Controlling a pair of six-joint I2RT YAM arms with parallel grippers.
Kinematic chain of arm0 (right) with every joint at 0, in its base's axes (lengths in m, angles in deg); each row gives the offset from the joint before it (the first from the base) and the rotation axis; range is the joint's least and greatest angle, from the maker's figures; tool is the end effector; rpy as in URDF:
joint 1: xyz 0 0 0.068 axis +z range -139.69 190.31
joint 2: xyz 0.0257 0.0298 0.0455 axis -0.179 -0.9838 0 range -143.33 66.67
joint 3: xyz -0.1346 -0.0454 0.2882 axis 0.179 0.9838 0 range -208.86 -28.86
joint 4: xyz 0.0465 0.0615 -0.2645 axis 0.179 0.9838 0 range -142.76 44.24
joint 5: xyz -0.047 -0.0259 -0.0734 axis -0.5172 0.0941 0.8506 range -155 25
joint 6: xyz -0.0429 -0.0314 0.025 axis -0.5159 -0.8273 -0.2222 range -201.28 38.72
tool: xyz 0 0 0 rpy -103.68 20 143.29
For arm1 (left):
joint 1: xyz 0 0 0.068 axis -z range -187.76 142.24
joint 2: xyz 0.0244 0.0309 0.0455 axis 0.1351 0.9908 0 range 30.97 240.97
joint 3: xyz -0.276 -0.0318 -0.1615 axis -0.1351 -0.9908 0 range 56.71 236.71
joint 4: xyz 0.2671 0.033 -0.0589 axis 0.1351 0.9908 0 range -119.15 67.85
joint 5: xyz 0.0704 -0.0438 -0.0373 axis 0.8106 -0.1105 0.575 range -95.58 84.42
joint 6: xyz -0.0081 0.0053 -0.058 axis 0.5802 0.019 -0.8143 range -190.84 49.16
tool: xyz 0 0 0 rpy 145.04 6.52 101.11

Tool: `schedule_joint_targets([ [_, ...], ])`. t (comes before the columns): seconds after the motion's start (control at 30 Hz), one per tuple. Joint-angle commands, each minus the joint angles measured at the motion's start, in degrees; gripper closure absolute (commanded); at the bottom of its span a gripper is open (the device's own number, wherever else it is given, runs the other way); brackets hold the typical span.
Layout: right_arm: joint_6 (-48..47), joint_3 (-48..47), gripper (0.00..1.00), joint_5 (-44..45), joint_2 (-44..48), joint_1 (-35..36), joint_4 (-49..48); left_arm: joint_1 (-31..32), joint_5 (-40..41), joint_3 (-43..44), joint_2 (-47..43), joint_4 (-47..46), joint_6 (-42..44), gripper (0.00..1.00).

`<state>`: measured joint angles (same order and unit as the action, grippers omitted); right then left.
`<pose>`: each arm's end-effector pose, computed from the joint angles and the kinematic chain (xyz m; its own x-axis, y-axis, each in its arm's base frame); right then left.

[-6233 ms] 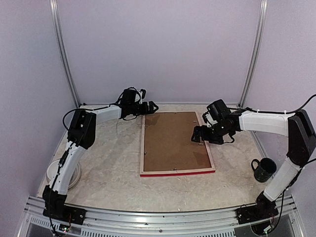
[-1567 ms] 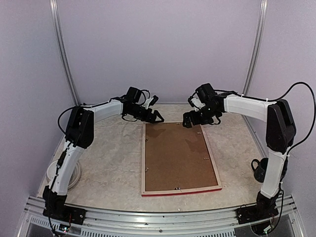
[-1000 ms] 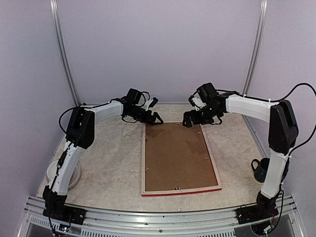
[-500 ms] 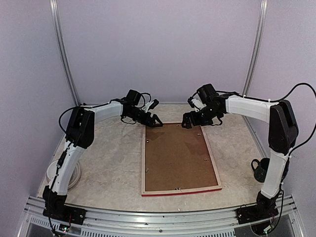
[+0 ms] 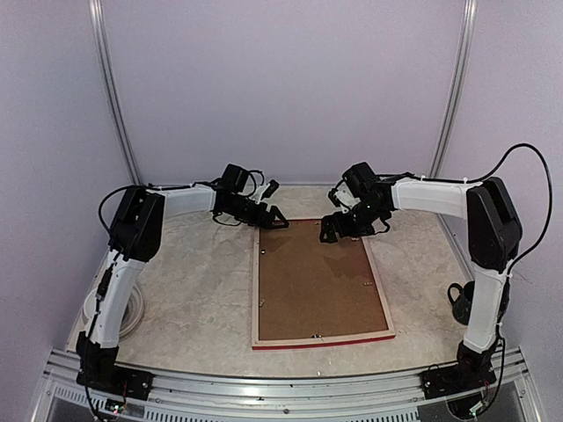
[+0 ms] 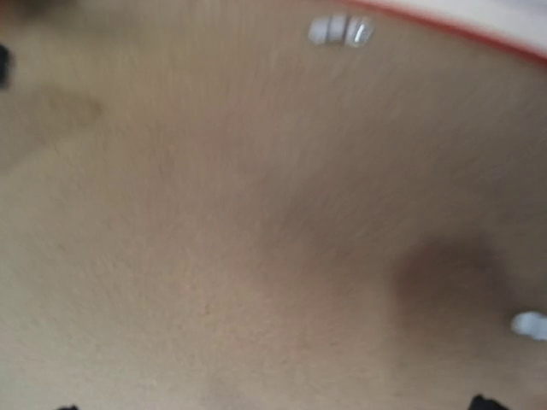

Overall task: Put the photo into the frame
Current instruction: Press the backboard against the frame body.

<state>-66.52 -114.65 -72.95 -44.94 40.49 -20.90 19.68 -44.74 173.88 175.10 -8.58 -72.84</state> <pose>0.3928 0.2353 0.2481 -0.8495 -0.2021 -0.4873 -0.3571 0.9002 0.2493 0.5250 -0.3030 0.1539 -0.6800 0.3227 -0.6584 0.7124 0.5032 -0.4892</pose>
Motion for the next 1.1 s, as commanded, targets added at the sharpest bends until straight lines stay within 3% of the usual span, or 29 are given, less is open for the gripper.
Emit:
schedule_joint_targets([
  [0.0, 0.8, 1.5, 0.01, -0.4, -3.6, 1.3, 0.8, 1.3, 2.1, -6.6, -6.4, -7.3, -7.4, 0.11],
  [0.23, 1.9, 1.1, 0.01, -1.0, -6.5, 1.6, 0.1, 6.2, 6.4, -20.1, -16.6, -16.8, -16.0, 0.12],
  [0.57, 1.4, 3.9, 0.01, -0.1, -7.8, 2.0, 0.1, 12.5, 19.6, -32.6, -23.5, -16.7, -25.5, 0.14],
  [1.07, 1.3, 4.3, 0.01, 2.2, -4.8, 2.0, 0.9, 13.4, 23.1, -34.1, -18.4, -14.7, -29.9, 0.21],
])
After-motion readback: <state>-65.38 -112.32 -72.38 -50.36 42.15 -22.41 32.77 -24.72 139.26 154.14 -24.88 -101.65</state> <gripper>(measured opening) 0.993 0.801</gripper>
